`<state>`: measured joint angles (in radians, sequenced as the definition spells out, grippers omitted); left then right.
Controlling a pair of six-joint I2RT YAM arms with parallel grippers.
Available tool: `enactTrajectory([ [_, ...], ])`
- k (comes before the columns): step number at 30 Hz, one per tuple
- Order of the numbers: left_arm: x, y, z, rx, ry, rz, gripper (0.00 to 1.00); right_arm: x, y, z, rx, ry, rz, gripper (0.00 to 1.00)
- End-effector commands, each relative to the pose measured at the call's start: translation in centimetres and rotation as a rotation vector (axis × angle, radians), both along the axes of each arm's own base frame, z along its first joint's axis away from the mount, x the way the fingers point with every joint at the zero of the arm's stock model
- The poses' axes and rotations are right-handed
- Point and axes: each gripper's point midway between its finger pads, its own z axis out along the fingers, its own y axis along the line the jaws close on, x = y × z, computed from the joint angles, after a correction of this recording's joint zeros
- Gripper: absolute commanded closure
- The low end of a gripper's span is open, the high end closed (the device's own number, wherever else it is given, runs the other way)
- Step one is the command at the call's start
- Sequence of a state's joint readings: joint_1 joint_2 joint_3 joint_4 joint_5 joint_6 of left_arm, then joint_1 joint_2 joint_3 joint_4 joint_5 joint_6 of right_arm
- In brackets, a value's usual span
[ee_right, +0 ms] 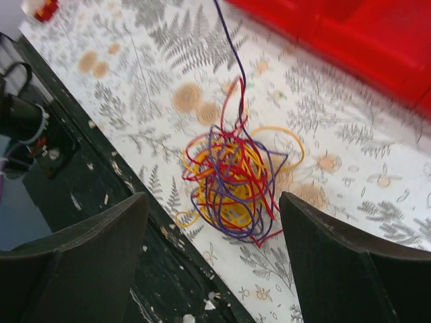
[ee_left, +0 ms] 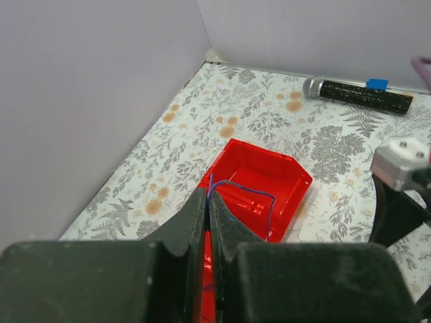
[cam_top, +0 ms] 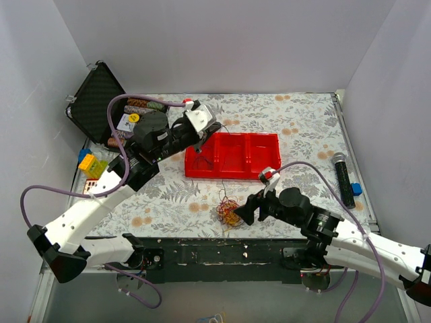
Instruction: Untangle the cables
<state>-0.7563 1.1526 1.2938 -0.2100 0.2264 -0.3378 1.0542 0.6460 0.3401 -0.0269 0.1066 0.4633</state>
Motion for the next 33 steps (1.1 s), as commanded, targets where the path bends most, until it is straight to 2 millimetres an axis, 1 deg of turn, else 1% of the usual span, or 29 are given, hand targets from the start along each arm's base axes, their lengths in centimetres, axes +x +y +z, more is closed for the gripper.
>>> enactTrajectory([
  [1, -2.3, 0.2, 2.8, -0.047, 0.017, -0.071, 1.0, 1.1, -0.5, 5.2, 0.013, -0.121, -0.02, 0.12],
  [3, -3.2, 0.1, 3.8, -0.071, 0.032, -0.102, 1.0, 1.6, -0.2, 6.9, 0.041, -0.168, -0.019, 0.11],
  [5, -4.0, 0.0, 4.4, -0.085, 0.048, -0.131, 1.0, 2.3, 0.4, 8.7, 0.078, -0.227, -0.027, 0.11],
  [7, -4.7, -0.1, 5.1, -0.097, 0.058, -0.157, 1.0, 3.1, 1.1, 9.9, 0.096, -0.28, -0.031, 0.1],
  [8, -5.0, -0.2, 5.3, -0.098, 0.063, -0.168, 1.0, 3.5, 1.5, 10.2, 0.097, -0.3, -0.032, 0.1],
  [10, -5.6, -0.1, 5.6, -0.102, 0.074, -0.19, 1.0, 4.5, 2.0, 10.2, 0.084, -0.324, -0.057, 0.1],
  [14, -7.3, 0.0, 6.2, -0.115, 0.087, -0.251, 1.0, 6.3, 2.8, 9.4, 0.078, -0.353, -0.123, 0.1],
  [15, -7.7, 0.0, 6.2, -0.117, 0.092, -0.268, 1.0, 6.5, 3.2, 9.6, 0.098, -0.363, -0.123, 0.11],
  [17, -8.5, 0.2, 6.5, -0.123, 0.095, -0.297, 1.0, 7.2, 3.9, 9.2, 0.102, -0.366, -0.139, 0.14],
  [20, -9.5, 0.4, 7.3, -0.131, 0.091, -0.328, 1.0, 8.3, 4.5, 7.8, 0.075, -0.338, -0.181, 0.23],
  [21, -9.8, 0.5, 7.7, -0.135, 0.086, -0.338, 1.0, 8.4, 5.0, 7.1, 0.066, -0.324, -0.175, 0.27],
  [23, -10.2, 0.8, 9.1, -0.153, 0.061, -0.342, 1.0, 8.3, 5.5, 5.2, 0.032, -0.285, -0.158, 0.36],
  [25, -10.5, 1.2, 11.1, -0.18, 0.023, -0.341, 1.0, 8.0, 5.5, 3.0, -0.001, -0.237, -0.156, 0.41],
  [27, -10.9, 1.6, 13.2, -0.206, -0.015, -0.345, 1.0, 7.5, 5.3, 0.9, -0.028, -0.199, -0.145, 0.42],
  [30, -11.5, 2.2, 16.1, -0.247, -0.074, -0.348, 1.0, 6.8, 4.6, -1.4, -0.05, -0.15, -0.146, 0.43],
  [33, -12.0, 3.3, 20.0, -0.34, -0.142, -0.325, 1.0, 5.9, 4.1, -3.4, -0.079, -0.104, -0.122, 0.43],
])
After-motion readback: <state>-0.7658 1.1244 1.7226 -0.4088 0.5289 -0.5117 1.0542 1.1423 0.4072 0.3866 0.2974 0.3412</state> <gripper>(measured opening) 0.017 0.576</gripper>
